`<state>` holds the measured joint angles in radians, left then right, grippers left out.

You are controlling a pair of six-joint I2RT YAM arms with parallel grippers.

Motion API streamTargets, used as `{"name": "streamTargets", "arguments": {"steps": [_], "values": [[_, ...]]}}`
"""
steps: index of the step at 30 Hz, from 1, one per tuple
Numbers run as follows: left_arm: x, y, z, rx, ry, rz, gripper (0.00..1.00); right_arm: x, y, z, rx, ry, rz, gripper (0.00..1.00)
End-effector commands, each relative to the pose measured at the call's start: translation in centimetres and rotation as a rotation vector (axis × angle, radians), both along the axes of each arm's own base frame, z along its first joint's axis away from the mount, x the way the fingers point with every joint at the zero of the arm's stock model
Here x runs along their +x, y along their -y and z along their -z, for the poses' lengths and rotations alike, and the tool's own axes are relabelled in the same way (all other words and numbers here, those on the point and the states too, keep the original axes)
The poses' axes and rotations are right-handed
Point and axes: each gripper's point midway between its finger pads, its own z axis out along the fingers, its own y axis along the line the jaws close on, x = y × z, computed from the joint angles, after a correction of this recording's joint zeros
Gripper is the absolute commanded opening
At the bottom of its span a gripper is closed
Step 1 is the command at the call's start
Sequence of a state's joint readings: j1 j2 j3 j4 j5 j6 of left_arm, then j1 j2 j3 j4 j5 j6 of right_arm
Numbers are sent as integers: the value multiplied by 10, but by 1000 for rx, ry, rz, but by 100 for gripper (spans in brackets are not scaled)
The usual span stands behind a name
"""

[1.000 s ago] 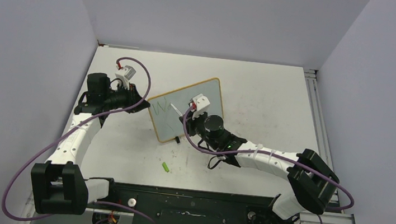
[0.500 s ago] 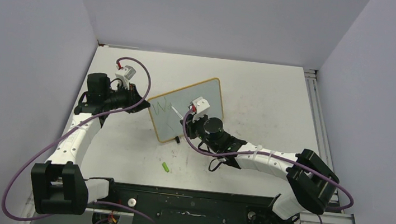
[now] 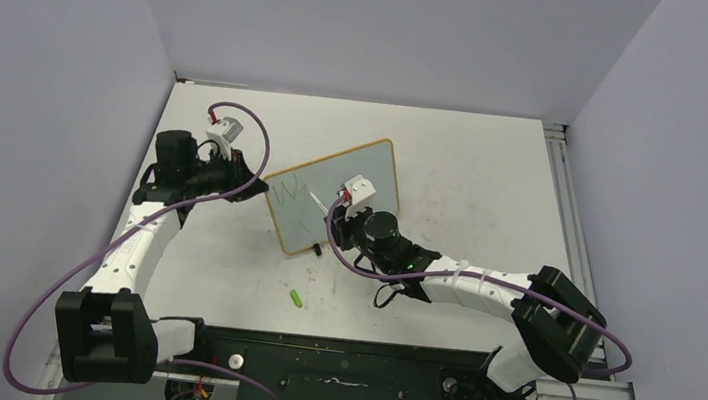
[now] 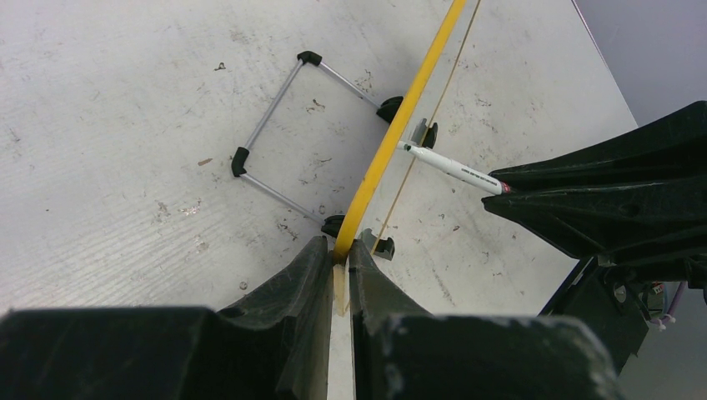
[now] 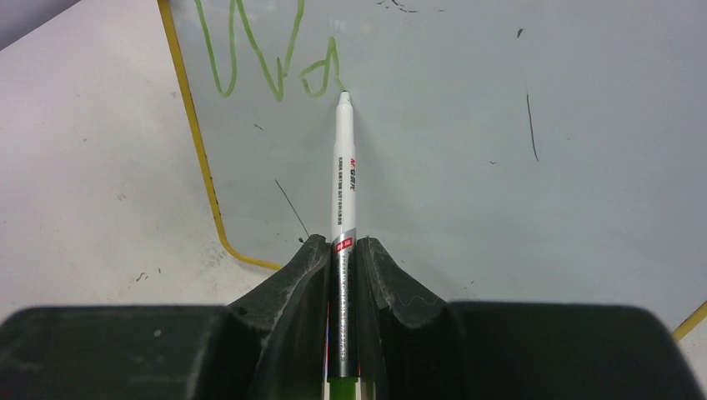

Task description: Write a sentence on the whiteboard

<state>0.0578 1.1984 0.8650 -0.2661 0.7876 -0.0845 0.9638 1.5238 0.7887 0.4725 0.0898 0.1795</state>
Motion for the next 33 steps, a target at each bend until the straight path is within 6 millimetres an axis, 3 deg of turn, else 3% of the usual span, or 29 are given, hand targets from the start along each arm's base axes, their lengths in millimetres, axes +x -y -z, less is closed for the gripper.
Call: {"name": "streamTargets", "arguments": {"steps": [1,8,19,33], "values": [[-2,7,-12,-3,28,33,0,8,12,-12,11,28,67,5],[-2,7,-12,-4,27,34,0,12,12,-23,22,51,84,5],[-2,7,-13,-4,30,34,0,0,5,-71,99,125,22,5],[-2,7,-13,-3,31,33,0,12,-16,-70,101,133,1,5]]}}
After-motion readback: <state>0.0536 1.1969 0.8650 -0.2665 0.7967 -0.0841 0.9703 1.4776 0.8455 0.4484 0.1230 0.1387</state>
